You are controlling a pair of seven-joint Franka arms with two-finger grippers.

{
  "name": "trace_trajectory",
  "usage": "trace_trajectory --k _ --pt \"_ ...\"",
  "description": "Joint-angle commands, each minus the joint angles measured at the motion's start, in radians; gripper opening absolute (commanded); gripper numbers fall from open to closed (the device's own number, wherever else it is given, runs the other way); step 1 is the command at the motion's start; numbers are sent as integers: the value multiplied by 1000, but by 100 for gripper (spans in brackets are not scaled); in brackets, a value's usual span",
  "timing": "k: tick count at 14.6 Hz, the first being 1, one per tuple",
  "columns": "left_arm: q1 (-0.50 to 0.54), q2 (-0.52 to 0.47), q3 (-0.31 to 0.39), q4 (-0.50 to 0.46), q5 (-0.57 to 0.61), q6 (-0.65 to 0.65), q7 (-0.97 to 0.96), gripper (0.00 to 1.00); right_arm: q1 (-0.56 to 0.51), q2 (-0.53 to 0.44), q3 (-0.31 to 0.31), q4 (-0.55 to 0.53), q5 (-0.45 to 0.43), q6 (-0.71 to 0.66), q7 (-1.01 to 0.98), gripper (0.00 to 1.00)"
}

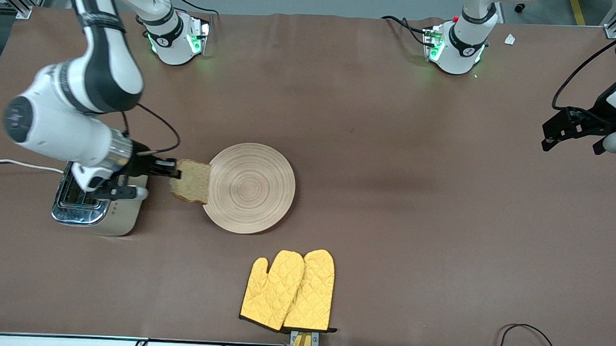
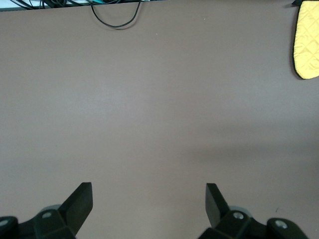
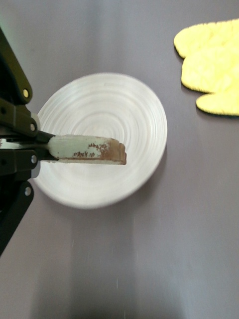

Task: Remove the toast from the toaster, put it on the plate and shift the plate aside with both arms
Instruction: 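Lift the toast out with the right gripper toward the wooden plate, then lower the toast onto the plate and open the right gripper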

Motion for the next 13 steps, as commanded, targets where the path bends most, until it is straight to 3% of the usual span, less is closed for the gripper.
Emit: trace_trajectory --k 1,5,9,13 --pt "7 9 -1 25 -10 -21 13 100 63 -14 -8 -63 100 88 24 0" --pt "2 9 -1 25 -10 -22 12 100 106 35 -7 -71 160 148 24 0" --pt "4 9 -1 25 -10 -21 12 100 154 56 -7 -165 192 295 10 0" --pt "6 9 -1 24 -11 -22 12 100 132 60 -8 -214 192 303 -80 0"
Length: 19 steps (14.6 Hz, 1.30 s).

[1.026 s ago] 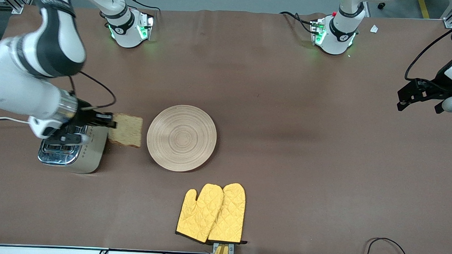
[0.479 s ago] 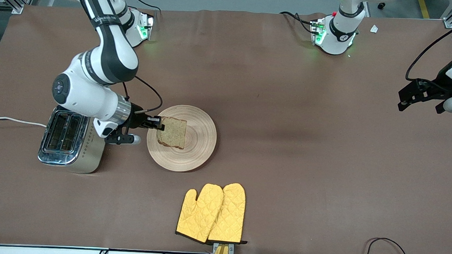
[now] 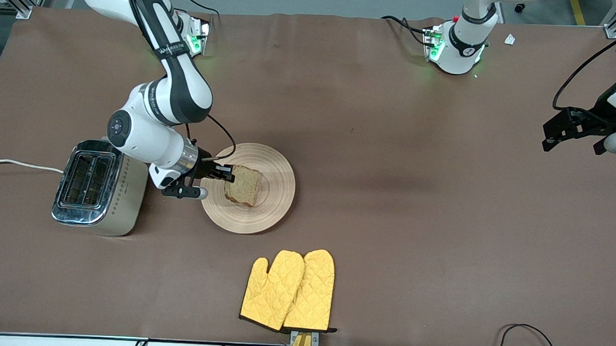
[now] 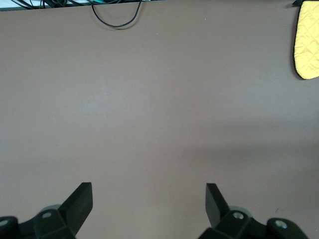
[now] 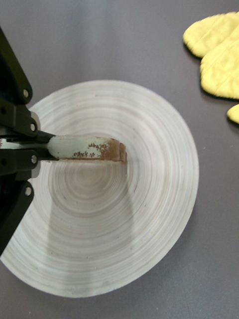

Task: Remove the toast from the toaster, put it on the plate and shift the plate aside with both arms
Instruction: 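Lower the toast onto the plate and open the right gripper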

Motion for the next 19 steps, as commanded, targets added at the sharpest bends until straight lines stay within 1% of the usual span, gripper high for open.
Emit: trace_trajectory --k 1,4,8,10,14,15,16,18,19 --pt "5 8 -1 25 -11 -22 12 100 -17 -23 -5 -59 30 17 -79 0" --pt "2 8 -1 24 -11 -22 12 100 -20 -21 -8 -77 27 18 -88 0" --pt "6 8 1 22 -13 -22 13 100 -21 34 -15 -83 15 20 -107 0" --pt "6 8 2 24 -11 -24 13 100 -50 57 -21 -80 -20 23 -131 0" --pt "0 8 1 22 -11 -24 9 100 -87 57 -23 -77 -73 20 -157 0" --pt "2 8 1 22 -11 -24 12 100 -92 59 -21 -77 -77 18 -156 2" --pt "3 10 1 19 -11 -24 12 100 -90 59 -23 -74 -77 17 -151 17" --pt "6 14 1 15 -11 -25 12 100 -90 57 -23 -65 -77 10 -150 70" --pt "6 22 1 15 -11 -33 12 100 -87 57 -24 -63 -79 10 -147 85"
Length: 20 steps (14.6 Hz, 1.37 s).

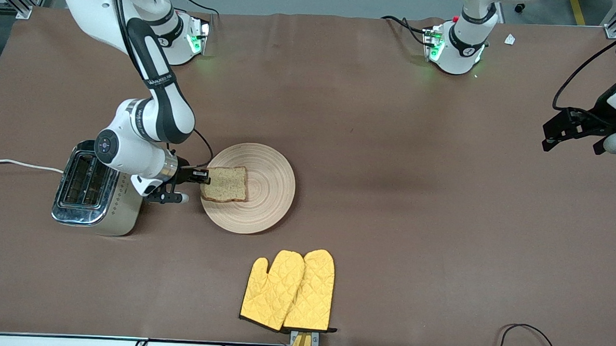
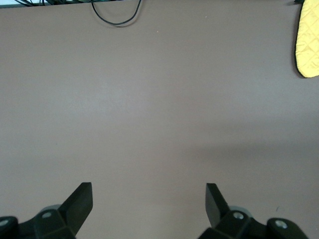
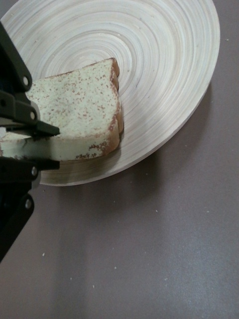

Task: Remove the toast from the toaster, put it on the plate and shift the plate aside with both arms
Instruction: 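Withdraw the right gripper while the left gripper reaches toward the plate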

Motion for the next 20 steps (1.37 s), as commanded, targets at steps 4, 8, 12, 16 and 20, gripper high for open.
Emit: trace_trajectory --k 4,8,12,16,20 --pt "7 30 1 17 -16 -67 15 100 -13 -12 -5 14 -107 -11 3 99" --pt "4 42 -1 17 -16 -95 29 100 -10 -28 -46 40 -225 -37 3 99" --pt "-2 57 -1 -5 -121 -104 49 100 -11 -106 -122 134 -313 -215 6 100" --pt "-16 148 -5 -11 -336 -98 -10 100 -11 -134 -210 317 -362 -497 5 100" --pt "-98 270 -18 -8 -479 8 -108 100 -11 -203 -250 428 -474 -635 -3 100"
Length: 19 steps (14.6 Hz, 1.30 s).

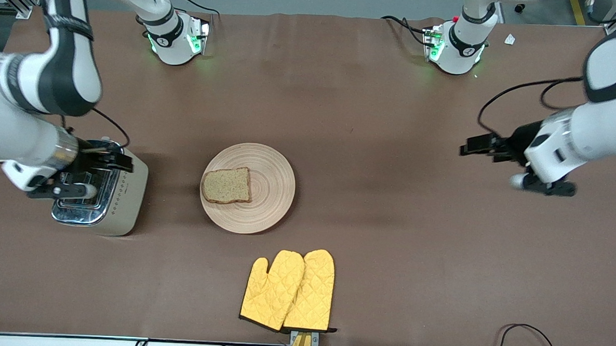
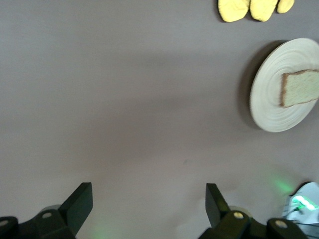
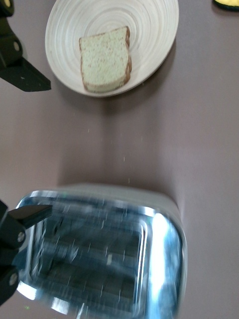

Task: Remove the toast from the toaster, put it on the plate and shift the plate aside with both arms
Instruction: 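Withdraw the right gripper while the left gripper reaches toward the plate, then move the left gripper to the plate rim and grasp it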

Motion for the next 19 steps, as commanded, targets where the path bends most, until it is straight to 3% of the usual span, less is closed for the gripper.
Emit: trace_trajectory --k 1,4,9,15,16,19 --pt "-75 84 -3 16 -97 92 -69 100 1 -71 -6 22 -73 -47 -3 100" --pt "-156 186 -3 16 -232 242 -82 100 -1 -131 -21 42 -141 -109 3 100" --pt "-314 398 -6 31 -459 566 -69 100 1 -157 -46 129 -140 -211 7 100" --pt "-432 594 -44 144 -614 738 -19 100 -85 -184 -35 187 -117 -288 -97 100" --pt "-435 614 -58 151 -637 761 -1 100 -125 -187 5 186 -118 -297 -97 100" --pt "-435 659 -95 157 -656 818 93 99 -322 -203 241 178 -121 -301 -69 100"
